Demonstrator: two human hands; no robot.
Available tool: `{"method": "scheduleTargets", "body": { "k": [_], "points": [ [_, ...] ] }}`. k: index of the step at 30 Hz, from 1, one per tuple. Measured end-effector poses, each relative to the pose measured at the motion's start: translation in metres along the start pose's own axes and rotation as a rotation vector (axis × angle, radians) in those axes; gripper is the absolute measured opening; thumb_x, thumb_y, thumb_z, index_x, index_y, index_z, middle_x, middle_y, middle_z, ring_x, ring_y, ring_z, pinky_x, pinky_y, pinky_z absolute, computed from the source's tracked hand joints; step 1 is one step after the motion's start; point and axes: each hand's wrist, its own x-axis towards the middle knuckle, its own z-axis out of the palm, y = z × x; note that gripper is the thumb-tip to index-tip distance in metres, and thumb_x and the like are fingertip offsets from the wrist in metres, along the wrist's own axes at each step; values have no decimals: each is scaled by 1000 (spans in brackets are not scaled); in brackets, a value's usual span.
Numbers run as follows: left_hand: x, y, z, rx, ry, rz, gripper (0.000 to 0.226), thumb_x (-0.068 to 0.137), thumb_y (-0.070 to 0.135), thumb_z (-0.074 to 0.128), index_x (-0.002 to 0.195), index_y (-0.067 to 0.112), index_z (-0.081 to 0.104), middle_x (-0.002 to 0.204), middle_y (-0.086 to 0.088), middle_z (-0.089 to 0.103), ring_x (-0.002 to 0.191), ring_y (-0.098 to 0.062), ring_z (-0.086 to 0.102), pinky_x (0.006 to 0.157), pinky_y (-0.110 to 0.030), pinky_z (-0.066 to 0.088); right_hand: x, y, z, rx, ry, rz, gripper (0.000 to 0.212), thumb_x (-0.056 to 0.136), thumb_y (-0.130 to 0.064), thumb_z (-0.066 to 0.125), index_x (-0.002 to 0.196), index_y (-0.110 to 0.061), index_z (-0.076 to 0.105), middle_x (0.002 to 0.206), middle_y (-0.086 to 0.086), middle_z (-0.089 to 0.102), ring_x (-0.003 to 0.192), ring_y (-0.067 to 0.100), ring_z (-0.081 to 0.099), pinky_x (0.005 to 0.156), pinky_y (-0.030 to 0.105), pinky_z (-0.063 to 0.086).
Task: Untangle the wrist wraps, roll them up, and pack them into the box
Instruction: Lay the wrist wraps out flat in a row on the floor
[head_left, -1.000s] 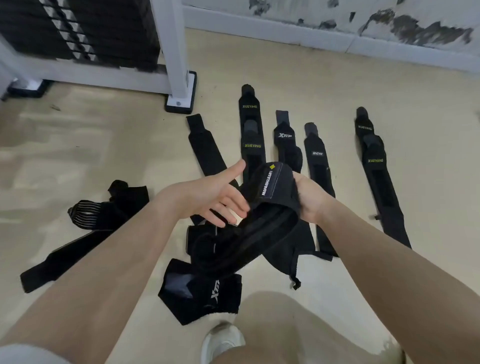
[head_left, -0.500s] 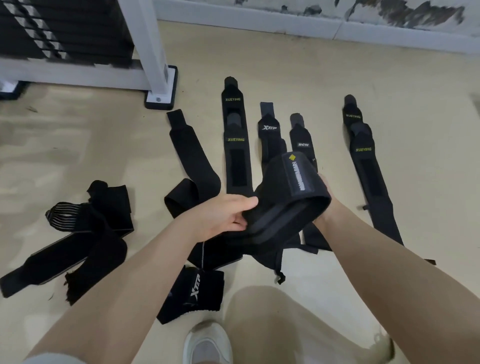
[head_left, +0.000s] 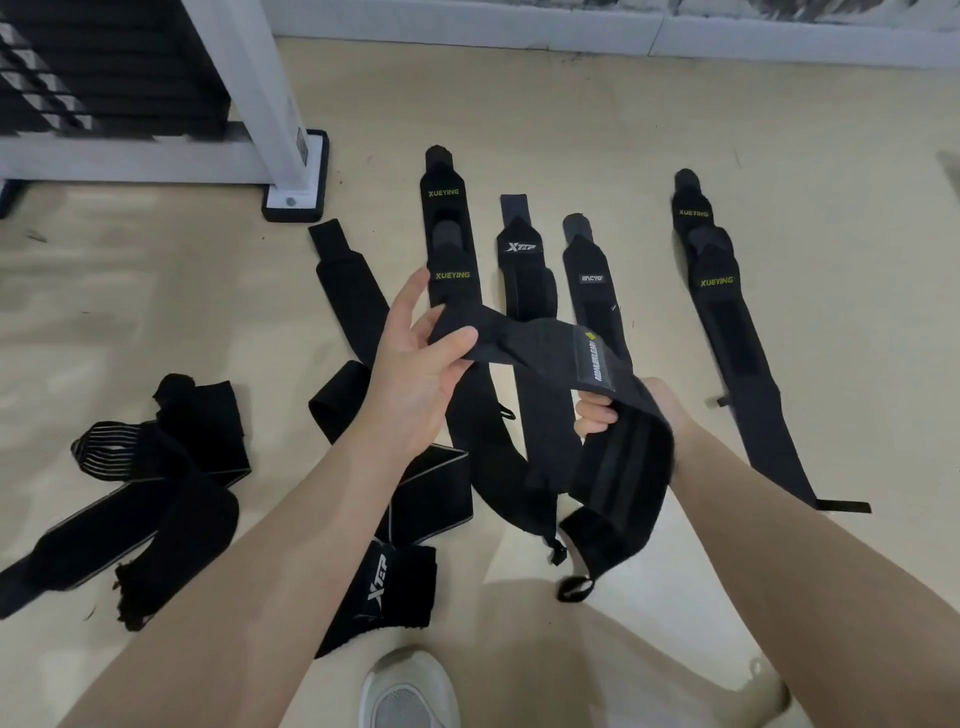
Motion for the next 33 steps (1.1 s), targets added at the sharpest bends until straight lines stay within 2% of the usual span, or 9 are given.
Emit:
{"method": "scheduleTargets", "body": {
  "k": [2, 4, 9, 12, 18, 22, 25, 29, 33],
  "points": [
    [2, -5, 3, -17, 20, 10, 72, 88, -14, 50, 145, 24, 28, 118, -8, 58, 105, -16, 64, 95, -36, 51, 0, 2, -5, -101, 47, -10, 6, 73, -13, 64, 68, -9, 64, 54, 3, 48, 42, 13, 42, 44, 21, 38],
    [4, -11, 6, -13, 42, 7, 74, 89, -13, 50, 148, 21, 23, 126, -7, 56, 108, -15, 63, 95, -32, 51, 3, 2, -14, -244, 224, -15, 25, 91, -11, 43, 73, -10, 61, 58, 5, 49, 46, 15, 42, 50, 23, 38],
    [14, -23, 20, 104, 118, 12, 61, 90, -8, 53, 144, 13, 33, 124, 0, 59, 108, -9, 62, 93, -24, 50, 6, 6, -19, -930, 419, -56, 35, 84, 7, 33, 76, -6, 63, 77, 11, 65, 76, 25, 62, 68, 34, 51],
    [20, -31, 35, 131, 148, 15, 30, 92, -3, 53, 117, 14, 56, 105, 1, 67, 99, -9, 65, 89, -23, 51, 9, 5, -32, -1073, 474, -112, 37, 74, 9, 26, 82, -1, 60, 87, 16, 65, 88, 33, 59, 76, 37, 48],
    [43, -55, 72, 164, 149, 17, 14, 97, 8, 49, 97, 15, 62, 96, -2, 67, 94, -15, 62, 90, -30, 50, -5, -20, -65, -913, 417, -124, 22, 75, 7, 31, 76, -8, 47, 77, 10, 44, 75, 22, 39, 66, 31, 26],
    [55, -73, 116, 7, 107, -44, 14, 98, 9, 48, 98, 14, 61, 96, -7, 69, 90, -22, 67, 83, -40, 56, -31, -38, -102, -795, 124, -10, 12, 94, -11, 48, 93, -11, 60, 98, 7, 67, 92, 22, 64, 83, 31, 49],
    [67, -94, 154, -94, 121, -114, 13, 98, 16, 49, 105, 15, 61, 102, -8, 68, 96, -24, 67, 87, -41, 54, -42, -53, -131, -763, 54, 7, 22, 95, -16, 54, 116, -10, 59, 113, 9, 68, 103, 24, 66, 92, 35, 52],
    [78, -126, 192, 91, 148, -327, 41, 91, 37, 60, 121, 9, 58, 117, -8, 64, 111, -27, 61, 97, -45, 49, -58, -76, -173, -666, 64, -2, 31, 95, -7, 51, 125, -17, 55, 117, 10, 66, 107, 25, 64, 91, 35, 52],
    [68, -147, 212, 495, -25, -665, 29, 91, 31, 61, 111, 10, 56, 111, -11, 64, 92, -25, 65, 72, -37, 55, -63, -97, -205, -578, 17, -15, 34, 96, -6, 49, 124, -23, 56, 118, 7, 67, 105, 23, 66, 86, 35, 53]
  ]
}}
